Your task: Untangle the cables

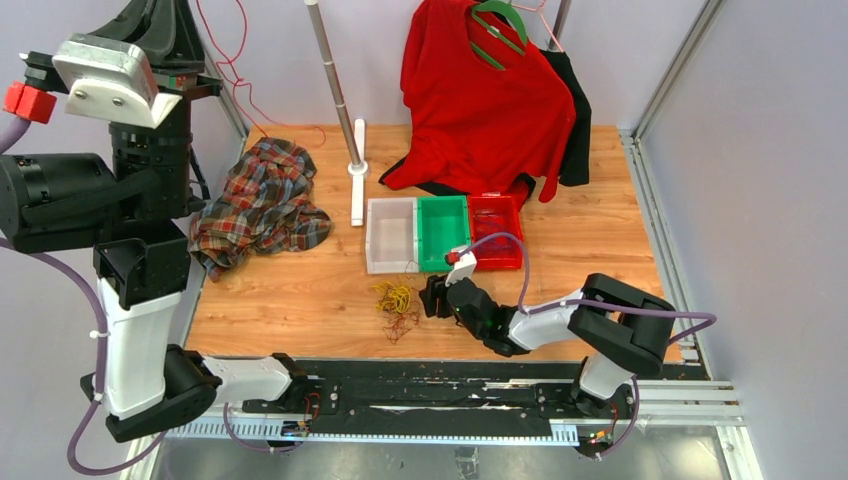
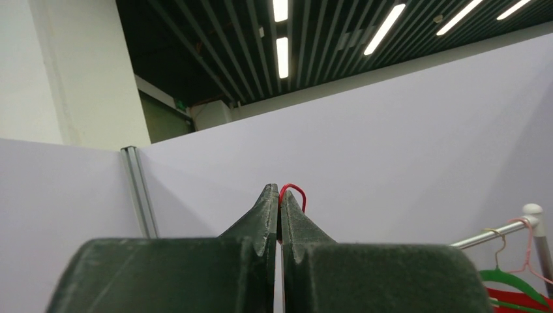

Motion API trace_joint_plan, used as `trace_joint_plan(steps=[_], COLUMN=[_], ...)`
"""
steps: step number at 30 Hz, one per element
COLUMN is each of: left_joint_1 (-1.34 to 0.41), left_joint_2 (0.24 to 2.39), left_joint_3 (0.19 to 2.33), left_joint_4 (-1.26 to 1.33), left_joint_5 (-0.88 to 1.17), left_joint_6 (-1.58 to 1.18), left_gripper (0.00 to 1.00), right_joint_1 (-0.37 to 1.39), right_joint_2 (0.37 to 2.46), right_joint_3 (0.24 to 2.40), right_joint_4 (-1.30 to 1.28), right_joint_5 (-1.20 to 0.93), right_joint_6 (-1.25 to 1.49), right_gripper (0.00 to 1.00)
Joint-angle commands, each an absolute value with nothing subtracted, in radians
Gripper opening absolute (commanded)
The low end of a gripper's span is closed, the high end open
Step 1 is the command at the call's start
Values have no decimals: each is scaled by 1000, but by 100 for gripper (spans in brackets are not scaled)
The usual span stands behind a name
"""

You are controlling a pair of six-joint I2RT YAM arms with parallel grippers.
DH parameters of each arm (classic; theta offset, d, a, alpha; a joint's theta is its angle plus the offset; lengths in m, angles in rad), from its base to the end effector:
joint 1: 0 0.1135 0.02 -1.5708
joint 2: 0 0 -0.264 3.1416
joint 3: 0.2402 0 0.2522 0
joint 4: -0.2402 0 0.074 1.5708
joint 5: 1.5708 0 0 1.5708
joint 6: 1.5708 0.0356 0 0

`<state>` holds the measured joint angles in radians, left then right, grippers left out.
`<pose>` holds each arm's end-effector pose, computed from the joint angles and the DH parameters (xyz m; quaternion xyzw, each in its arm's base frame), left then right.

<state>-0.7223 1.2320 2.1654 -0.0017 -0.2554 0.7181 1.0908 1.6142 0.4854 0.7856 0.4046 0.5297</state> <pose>0.0769 -0.0557 0.6821 0.1146 0.3139 0.0380 0.9417 0.1468 0.2516 0.1456 -0.1105 0.8015 0.2955 0.5079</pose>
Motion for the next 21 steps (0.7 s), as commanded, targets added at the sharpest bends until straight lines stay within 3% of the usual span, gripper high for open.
trace_joint_plan(steps=[1, 9, 21], left_joint_1=[-729, -729, -729], left_joint_2=[1216, 1218, 1163], left_joint_3=[2140, 2100, 1684], left_joint_4=[28, -77, -5], left_joint_5=[-194, -153, -164], left_joint_6=[686, 649, 690], left_gripper=[1, 1, 0], right_joint_1=[1088, 1088, 1088], right_joint_2=[1571, 1468, 1611], right_joint_3=[473, 489, 513], right_joint_4=[782, 760, 838], right_joint_5=[439, 420, 351], right_joint_6=[536, 464, 531], right_gripper=[56, 50, 31])
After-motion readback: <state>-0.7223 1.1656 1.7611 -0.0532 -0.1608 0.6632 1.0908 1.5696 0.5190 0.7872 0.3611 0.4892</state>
